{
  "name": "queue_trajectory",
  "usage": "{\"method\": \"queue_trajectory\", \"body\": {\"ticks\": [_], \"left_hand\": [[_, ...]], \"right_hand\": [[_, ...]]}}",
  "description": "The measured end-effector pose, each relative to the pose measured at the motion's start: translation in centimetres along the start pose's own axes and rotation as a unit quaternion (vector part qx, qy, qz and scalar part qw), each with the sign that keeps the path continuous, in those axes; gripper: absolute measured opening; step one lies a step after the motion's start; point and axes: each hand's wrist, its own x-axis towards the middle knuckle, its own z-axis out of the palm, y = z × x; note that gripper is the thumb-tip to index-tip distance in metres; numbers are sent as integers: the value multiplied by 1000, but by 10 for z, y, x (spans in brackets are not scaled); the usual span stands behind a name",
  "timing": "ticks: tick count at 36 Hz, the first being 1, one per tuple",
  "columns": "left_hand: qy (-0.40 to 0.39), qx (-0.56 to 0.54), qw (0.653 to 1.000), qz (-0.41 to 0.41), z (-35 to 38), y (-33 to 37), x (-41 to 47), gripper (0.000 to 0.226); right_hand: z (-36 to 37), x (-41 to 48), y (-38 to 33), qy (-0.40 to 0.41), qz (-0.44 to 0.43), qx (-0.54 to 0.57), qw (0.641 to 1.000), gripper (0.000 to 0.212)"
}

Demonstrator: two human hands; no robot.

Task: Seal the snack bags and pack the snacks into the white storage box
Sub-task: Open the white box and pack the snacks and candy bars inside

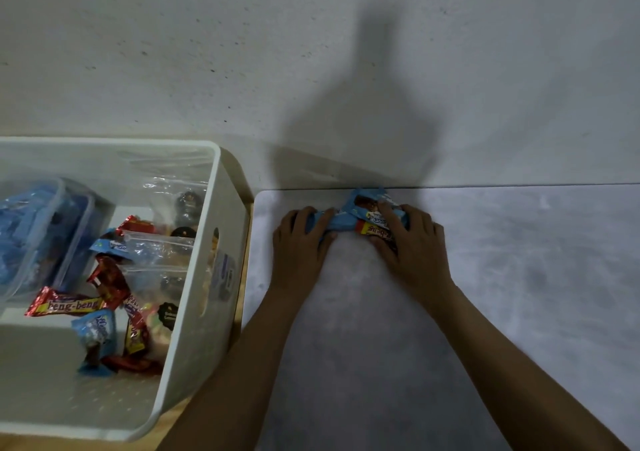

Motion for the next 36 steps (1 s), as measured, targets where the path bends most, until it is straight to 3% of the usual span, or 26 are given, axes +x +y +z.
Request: {"method": "queue_trajectory", "body": {"ticks": [8,17,25,29,36], "left_hand": [[28,35,999,9,5,-3,-9,38],[27,-24,999,-18,1,6,-21,43],[24,-90,994,-55,-13,15,-38,45],[22,-110,992,-61,-19,21,-47,48],[31,-134,989,-57,-34,40,-55,47]], "right_hand": [[-4,-8,4,-23,64,84,994,46],[-17,-16,-10,-39,116,120,985,50],[-16,-34,-17,13,131,179,975,49],[-20,-46,-20,30,181,277,943,41],[-31,-68,-25,94,182,292,934,40]]}}
